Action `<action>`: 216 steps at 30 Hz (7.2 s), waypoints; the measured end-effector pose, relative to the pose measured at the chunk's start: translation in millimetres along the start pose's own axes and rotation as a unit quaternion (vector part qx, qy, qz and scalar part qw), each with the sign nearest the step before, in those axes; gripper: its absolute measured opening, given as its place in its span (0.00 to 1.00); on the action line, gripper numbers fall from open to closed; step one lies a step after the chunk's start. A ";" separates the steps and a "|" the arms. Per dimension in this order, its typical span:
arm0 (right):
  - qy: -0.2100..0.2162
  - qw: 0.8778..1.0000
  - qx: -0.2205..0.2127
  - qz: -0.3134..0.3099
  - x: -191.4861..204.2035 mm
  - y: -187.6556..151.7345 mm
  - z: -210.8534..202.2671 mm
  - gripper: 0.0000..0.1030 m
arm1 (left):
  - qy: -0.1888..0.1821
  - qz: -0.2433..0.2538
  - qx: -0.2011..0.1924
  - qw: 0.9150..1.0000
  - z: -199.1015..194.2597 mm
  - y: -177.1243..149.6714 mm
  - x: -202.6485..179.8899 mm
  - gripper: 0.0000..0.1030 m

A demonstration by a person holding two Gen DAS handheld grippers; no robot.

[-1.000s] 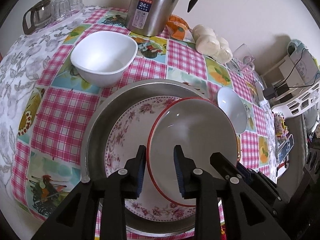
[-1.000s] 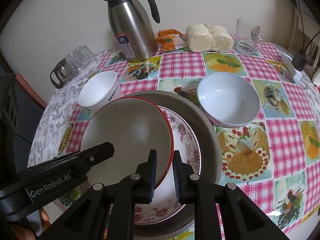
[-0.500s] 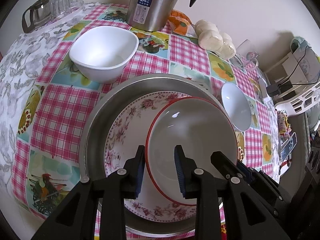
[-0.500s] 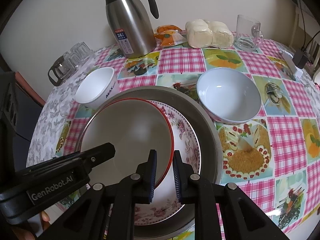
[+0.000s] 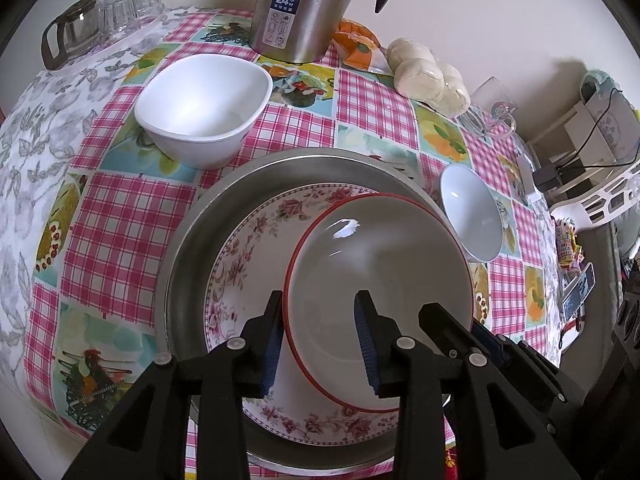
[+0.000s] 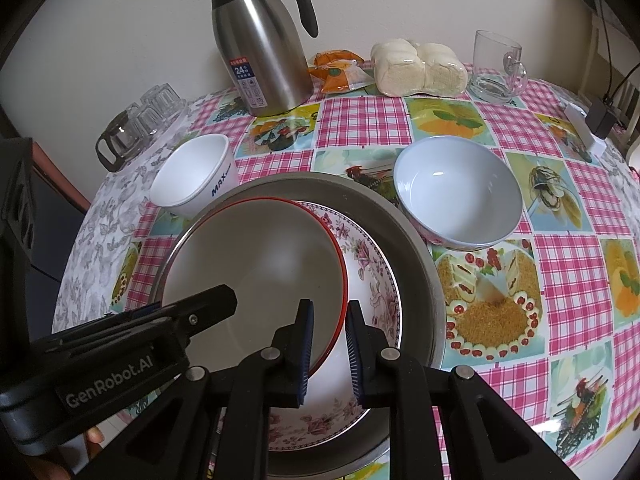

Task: Organize plates and bowls
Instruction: 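Lower the red-rimmed bowl with the right tool onto the floral-rim plate, then open the right tool and pull it back from the stacked bowl, then move the right tool to the rim of the white bowl beside the kettle, then close the right tool on the white bowl's rim, then lift the white bowl with the right tool and carry it over the basin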

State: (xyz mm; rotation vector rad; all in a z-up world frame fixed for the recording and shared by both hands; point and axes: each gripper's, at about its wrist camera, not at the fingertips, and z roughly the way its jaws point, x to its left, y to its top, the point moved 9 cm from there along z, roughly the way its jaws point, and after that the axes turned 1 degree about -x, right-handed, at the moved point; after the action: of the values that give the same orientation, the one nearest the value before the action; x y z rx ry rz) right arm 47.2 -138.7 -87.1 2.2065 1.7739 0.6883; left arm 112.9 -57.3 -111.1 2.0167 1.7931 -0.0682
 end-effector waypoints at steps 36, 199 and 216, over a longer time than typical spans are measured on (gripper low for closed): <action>-0.024 0.997 -0.073 -0.004 -6.2 23.0 -27.3 0.82 | 0.053 -0.067 -0.083 0.993 -37.4 23.8 43.5 0.78; 0.009 0.999 -0.030 -0.035 115.4 100.3 -15.6 0.14 | -0.044 -0.077 -0.161 0.983 -90.1 104.5 70.2 0.24; 0.023 0.995 -0.097 0.025 49.6 68.0 -75.5 0.15 | -0.031 0.024 -0.177 0.983 -111.1 60.6 -12.1 0.25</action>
State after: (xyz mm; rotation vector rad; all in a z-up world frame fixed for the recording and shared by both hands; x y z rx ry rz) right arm 76.2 -115.9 19.7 2.1278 1.6020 0.8885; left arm 141.4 -33.5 10.5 1.7818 1.5871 0.1888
